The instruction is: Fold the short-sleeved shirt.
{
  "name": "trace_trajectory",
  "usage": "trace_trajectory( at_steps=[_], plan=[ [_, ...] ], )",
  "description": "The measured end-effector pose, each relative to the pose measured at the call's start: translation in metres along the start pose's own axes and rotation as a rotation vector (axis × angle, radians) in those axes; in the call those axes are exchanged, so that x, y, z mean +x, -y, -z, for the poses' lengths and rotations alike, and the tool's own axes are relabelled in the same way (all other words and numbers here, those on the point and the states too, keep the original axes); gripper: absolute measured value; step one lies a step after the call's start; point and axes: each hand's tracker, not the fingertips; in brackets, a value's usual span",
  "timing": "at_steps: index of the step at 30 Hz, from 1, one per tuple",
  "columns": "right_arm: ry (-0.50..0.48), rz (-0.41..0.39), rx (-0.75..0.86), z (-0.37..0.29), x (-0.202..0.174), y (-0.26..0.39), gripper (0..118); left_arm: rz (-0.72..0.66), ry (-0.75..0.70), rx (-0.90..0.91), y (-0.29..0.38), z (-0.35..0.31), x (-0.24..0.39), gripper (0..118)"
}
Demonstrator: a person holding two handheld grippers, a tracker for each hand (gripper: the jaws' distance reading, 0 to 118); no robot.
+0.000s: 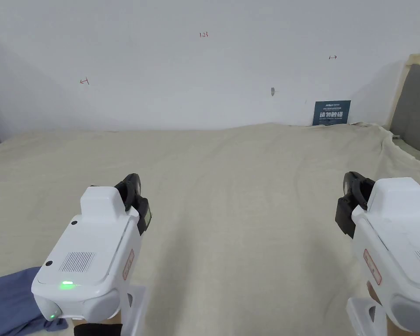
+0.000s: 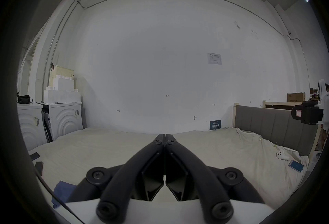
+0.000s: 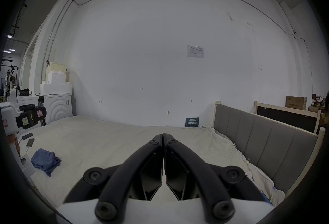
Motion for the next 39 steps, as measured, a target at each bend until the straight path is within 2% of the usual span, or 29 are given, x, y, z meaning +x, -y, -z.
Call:
trace_trajectory(
  at_steps=[39],
  plan=[
    [-0.002,-0.009,-0.001,-0.0017,-0.0028,-0.0004,0,0.021,-0.004,-0.018,0.0028,-0.0005,-0.0010,0]
  ],
)
